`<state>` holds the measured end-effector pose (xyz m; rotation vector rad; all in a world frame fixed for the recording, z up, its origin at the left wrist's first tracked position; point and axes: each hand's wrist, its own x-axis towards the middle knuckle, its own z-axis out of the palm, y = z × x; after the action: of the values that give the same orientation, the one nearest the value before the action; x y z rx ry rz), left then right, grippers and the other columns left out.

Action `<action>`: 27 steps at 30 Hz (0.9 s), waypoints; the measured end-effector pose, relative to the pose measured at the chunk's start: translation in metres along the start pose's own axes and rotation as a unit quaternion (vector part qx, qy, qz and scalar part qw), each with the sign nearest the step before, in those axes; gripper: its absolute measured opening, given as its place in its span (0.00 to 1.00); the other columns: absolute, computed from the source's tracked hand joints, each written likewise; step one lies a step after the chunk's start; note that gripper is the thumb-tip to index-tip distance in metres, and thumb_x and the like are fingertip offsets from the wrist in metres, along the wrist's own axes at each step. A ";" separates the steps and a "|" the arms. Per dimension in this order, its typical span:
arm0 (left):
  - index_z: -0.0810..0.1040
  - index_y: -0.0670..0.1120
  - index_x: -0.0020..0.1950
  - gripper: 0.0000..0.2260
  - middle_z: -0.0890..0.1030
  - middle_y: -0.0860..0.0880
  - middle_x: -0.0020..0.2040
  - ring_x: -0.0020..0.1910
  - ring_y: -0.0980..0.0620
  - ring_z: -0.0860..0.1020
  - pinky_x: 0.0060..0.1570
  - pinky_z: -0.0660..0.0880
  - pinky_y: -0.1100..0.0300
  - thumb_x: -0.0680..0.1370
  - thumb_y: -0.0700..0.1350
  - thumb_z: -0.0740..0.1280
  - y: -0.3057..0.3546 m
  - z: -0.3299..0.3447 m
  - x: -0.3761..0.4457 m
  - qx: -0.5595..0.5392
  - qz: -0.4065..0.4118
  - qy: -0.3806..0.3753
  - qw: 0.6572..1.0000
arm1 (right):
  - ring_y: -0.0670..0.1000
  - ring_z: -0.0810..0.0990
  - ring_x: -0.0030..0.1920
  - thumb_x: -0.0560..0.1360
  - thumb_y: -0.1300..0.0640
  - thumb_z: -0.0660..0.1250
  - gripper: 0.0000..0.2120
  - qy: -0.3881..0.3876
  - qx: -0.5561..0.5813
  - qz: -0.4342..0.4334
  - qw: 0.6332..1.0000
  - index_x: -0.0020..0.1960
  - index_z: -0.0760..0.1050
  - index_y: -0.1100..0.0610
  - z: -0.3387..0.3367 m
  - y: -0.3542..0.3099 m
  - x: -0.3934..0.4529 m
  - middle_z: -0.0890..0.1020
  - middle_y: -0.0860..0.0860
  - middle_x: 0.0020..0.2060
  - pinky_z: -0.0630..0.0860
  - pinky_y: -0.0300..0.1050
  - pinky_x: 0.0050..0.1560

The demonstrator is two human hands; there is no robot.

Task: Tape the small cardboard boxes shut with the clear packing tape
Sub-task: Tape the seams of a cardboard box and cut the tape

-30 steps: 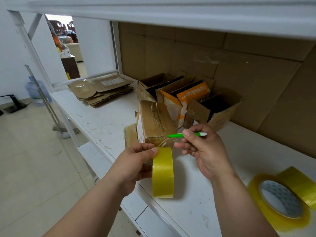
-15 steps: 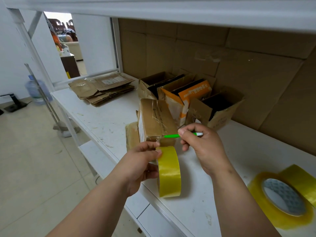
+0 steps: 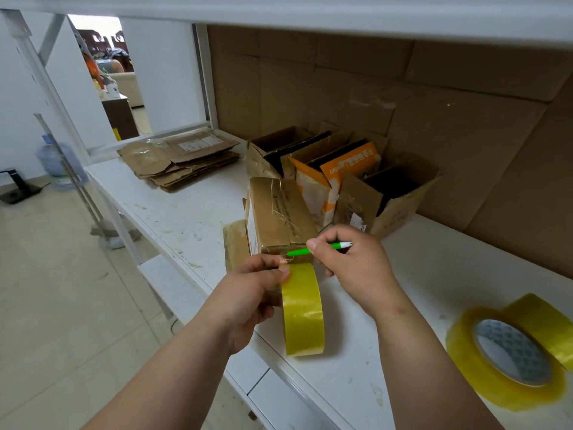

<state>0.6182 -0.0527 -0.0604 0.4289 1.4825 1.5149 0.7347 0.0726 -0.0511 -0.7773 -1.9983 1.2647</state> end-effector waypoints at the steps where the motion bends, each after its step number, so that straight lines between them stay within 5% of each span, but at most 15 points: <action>1: 0.80 0.48 0.49 0.04 0.81 0.51 0.35 0.27 0.54 0.74 0.30 0.64 0.62 0.78 0.39 0.68 0.000 0.000 0.000 0.000 0.001 0.001 1.000 | 0.45 0.73 0.30 0.75 0.53 0.72 0.10 0.001 -0.011 -0.002 1.000 0.36 0.78 0.53 0.000 0.000 0.001 0.76 0.46 0.27 0.69 0.37 0.31; 6: 0.79 0.47 0.50 0.04 0.80 0.51 0.34 0.26 0.54 0.74 0.31 0.64 0.61 0.78 0.39 0.68 0.001 0.000 0.001 0.000 0.002 0.009 1.000 | 0.43 0.71 0.31 0.74 0.52 0.73 0.12 0.006 -0.064 -0.031 0.997 0.34 0.76 0.52 0.004 -0.006 0.002 0.78 0.52 0.32 0.68 0.40 0.33; 11: 0.78 0.47 0.49 0.04 0.80 0.51 0.33 0.25 0.55 0.74 0.30 0.64 0.62 0.78 0.38 0.67 0.002 -0.001 0.003 0.009 -0.002 0.010 1.000 | 0.47 0.75 0.36 0.74 0.49 0.72 0.10 0.001 -0.141 -0.044 0.989 0.36 0.76 0.51 0.003 -0.011 0.003 0.79 0.48 0.34 0.72 0.47 0.36; 17: 0.78 0.46 0.50 0.05 0.80 0.50 0.34 0.25 0.54 0.75 0.29 0.63 0.61 0.78 0.37 0.67 0.005 -0.003 0.004 0.011 -0.003 0.013 1.000 | 0.42 0.71 0.30 0.74 0.49 0.72 0.11 0.009 -0.125 -0.015 0.992 0.36 0.76 0.51 -0.009 0.001 0.003 0.76 0.46 0.29 0.66 0.37 0.31; 27: 0.81 0.48 0.48 0.06 0.79 0.49 0.37 0.31 0.50 0.74 0.34 0.63 0.58 0.76 0.38 0.67 0.004 -0.011 0.007 0.026 -0.006 0.032 0.999 | 0.41 0.71 0.29 0.75 0.51 0.71 0.08 0.065 -0.155 0.039 0.985 0.38 0.77 0.52 -0.025 0.023 0.001 0.76 0.46 0.29 0.64 0.37 0.29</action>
<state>0.6050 -0.0528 -0.0615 0.4042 1.5733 1.4951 0.7566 0.0954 -0.0642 -1.0673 -2.0988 0.9280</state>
